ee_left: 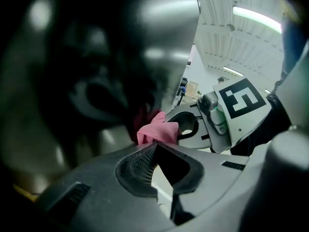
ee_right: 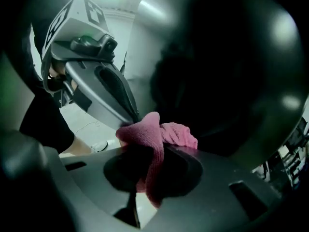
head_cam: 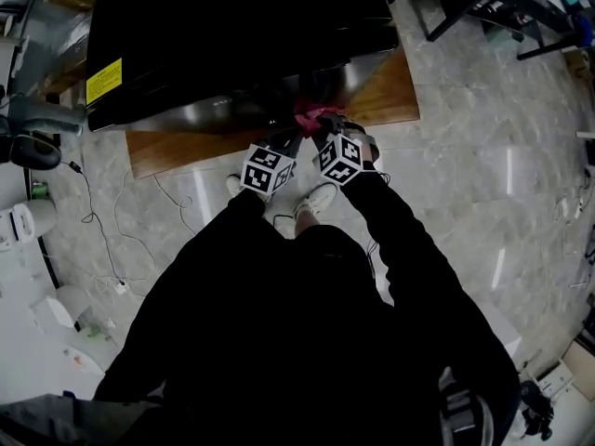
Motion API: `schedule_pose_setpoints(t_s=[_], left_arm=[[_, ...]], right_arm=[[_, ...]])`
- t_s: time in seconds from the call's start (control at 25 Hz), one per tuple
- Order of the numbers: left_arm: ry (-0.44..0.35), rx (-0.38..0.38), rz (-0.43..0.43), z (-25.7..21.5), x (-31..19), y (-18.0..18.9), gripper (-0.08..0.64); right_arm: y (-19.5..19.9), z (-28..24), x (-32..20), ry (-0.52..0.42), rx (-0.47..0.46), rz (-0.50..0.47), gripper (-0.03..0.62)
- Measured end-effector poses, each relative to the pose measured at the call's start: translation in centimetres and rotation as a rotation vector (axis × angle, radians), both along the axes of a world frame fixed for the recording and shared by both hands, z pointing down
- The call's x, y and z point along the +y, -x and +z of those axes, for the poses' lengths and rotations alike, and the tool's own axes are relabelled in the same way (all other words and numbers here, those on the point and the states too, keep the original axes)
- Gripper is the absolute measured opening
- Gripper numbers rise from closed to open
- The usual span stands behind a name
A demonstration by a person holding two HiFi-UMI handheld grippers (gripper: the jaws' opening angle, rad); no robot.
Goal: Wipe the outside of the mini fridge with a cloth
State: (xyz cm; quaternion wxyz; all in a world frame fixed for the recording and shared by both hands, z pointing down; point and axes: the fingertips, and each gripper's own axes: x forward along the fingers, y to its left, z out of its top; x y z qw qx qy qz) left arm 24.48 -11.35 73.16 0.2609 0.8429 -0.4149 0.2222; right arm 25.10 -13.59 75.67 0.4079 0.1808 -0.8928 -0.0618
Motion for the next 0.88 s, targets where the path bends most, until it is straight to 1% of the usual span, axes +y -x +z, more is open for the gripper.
schedule_pose_setpoints(t_s=[0.12, 0.16, 0.24, 0.32, 0.44, 0.52, 0.56, 0.64, 0.8, 0.88], left_arm=[[0.031, -0.04, 0.05, 1.7, 1.8, -0.2, 0.002], [0.034, -0.043, 0.055, 1.8, 2.4, -0.1, 0.002], [0.036, -0.031, 0.036, 1.4, 3.2, 0.4, 0.002], [0.025, -0.02, 0.026, 0.7, 3.3, 1.1, 0.002], [-0.014, -0.014, 0.057, -0.3, 2.6, 1.6, 0.002], [-0.042, 0.004, 0.08, -1.3, 2.1, 1.7, 0.002], [-0.055, 0.022, 0.088, -2.1, 2.1, 1.8, 0.002], [-0.089, 0.074, 0.106, -4.7, 2.3, 1.7, 0.002], [-0.204, 0.175, 0.178, -12.5, 3.7, 1.6, 0.002], [-0.269, 0.197, 0.225, -15.9, 4.4, 1.6, 0.002]], right_arm=[[-0.2, 2.7, 0.0, 0.046, 0.041, 0.012, 0.083], [-0.4, 3.4, 0.0, 0.054, 0.052, 0.019, 0.083], [-0.6, 4.3, -0.1, 0.066, 0.064, 0.034, 0.083], [-0.6, 4.6, -0.1, 0.073, 0.065, 0.055, 0.083], [-0.7, 4.1, 0.1, 0.073, 0.068, 0.068, 0.084], [-0.8, 2.4, 0.9, 0.068, 0.046, 0.07, 0.084], [-0.8, 1.1, 1.5, 0.066, 0.021, 0.081, 0.084], [-1.6, -2.8, 2.7, 0.066, -0.061, 0.135, 0.084], [-3.7, -13.2, 4.9, 0.074, -0.294, 0.288, 0.086], [-4.7, -18.0, 6.0, 0.077, -0.397, 0.355, 0.086]])
